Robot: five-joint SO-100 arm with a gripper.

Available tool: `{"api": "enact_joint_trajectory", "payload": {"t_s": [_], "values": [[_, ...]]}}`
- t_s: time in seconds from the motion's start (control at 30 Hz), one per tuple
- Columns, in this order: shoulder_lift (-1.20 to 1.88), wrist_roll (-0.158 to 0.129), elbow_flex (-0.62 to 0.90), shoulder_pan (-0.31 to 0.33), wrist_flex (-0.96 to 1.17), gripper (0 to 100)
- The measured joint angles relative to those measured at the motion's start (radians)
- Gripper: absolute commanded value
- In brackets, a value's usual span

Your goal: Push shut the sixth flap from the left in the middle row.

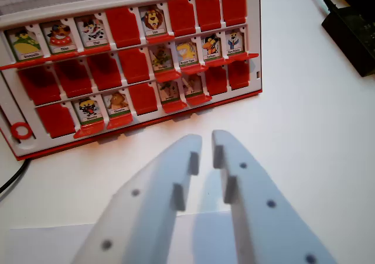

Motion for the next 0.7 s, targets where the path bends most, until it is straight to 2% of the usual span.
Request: {"api": "enact_joint_trajectory", "payload": {"t_s": [0.17, 0.37, 0.47, 0.7], "values": [[-0.173, -0.002, 0.002, 0.071, -0.126, 2], [-0.322, -0.031, 0.051, 0.124, -0.295, 2], [-0.377, -0.044, 0.091, 0.130, -0.365, 2], [-0.517, -0.044, 0.118, 0.107, -0.502, 2]]}}
